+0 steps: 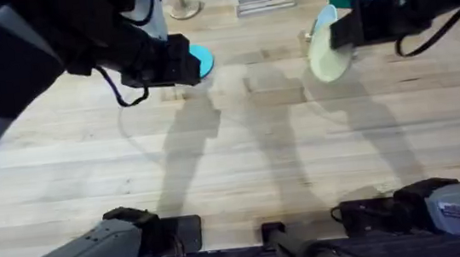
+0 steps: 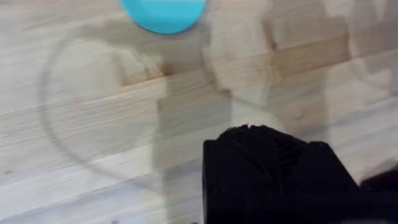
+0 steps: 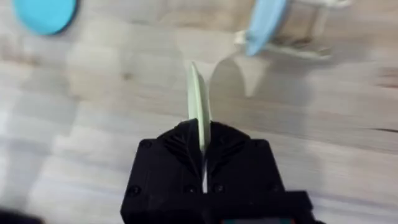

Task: Pick up the plates from the table one by one and place each into a slot on the dish rack.

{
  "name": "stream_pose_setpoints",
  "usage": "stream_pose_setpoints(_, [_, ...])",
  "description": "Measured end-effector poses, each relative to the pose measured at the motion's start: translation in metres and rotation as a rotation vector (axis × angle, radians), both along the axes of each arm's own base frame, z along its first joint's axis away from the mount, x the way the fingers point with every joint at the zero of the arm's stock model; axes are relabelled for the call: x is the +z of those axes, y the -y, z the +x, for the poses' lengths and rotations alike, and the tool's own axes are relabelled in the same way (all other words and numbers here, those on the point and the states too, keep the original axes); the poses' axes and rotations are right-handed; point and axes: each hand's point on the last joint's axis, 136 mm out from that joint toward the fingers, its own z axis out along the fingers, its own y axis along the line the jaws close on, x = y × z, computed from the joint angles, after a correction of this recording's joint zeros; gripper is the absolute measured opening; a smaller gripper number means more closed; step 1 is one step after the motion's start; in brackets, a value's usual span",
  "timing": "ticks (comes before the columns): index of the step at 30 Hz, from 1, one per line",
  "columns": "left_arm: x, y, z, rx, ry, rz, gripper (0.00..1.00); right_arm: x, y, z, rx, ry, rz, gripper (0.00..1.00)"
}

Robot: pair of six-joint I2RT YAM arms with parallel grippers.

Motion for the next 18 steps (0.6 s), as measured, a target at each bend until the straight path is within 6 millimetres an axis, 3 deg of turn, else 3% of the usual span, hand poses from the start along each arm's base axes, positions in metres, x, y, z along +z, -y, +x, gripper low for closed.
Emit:
stream_pose_setpoints(8, [0.013, -0.012, 0.000, 0.033, 0.056, 0.022, 0.041, 0.031, 0.044, 0.014, -0.113, 0.096, -0.224, 0.032])
stream_pose_setpoints(18, [0.012, -0.027, 0.004, 0.087, 0.057, 0.038, 0.039, 0.037, 0.072, 0.015, -0.235, 0.108, -0.292, 0.031])
